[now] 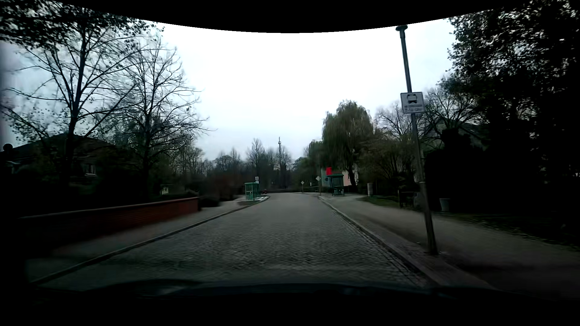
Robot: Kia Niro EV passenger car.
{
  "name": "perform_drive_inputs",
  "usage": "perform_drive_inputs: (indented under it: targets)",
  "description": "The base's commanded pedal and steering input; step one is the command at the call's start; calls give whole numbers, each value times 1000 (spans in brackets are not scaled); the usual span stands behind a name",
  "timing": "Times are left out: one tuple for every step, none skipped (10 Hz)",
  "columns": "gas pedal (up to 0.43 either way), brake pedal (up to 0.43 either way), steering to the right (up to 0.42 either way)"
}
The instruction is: Follow the waypoints while adhering to traffic rules and regulations
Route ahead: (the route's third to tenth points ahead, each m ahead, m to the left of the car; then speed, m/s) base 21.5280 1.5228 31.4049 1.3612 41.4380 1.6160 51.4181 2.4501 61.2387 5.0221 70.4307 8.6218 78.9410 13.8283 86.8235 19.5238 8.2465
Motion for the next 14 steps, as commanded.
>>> perform_drive_inputs:
  targets:
    - [138, 0, -14]
    - [138, 0, -14]
    - [138, 0, -14]
    - [138, 0, -13]
    - [138, 0, -13]
    - [138, 0, -11]
    - [138, 0, -8]
    - [138, 0, -7]
    - [138, 0, -6]
    - [138, 0, -5]
    - [138, 0, -4]
    - [150, 0, -4]
    - [150, 0, -4]
    - [150, 0, -2]
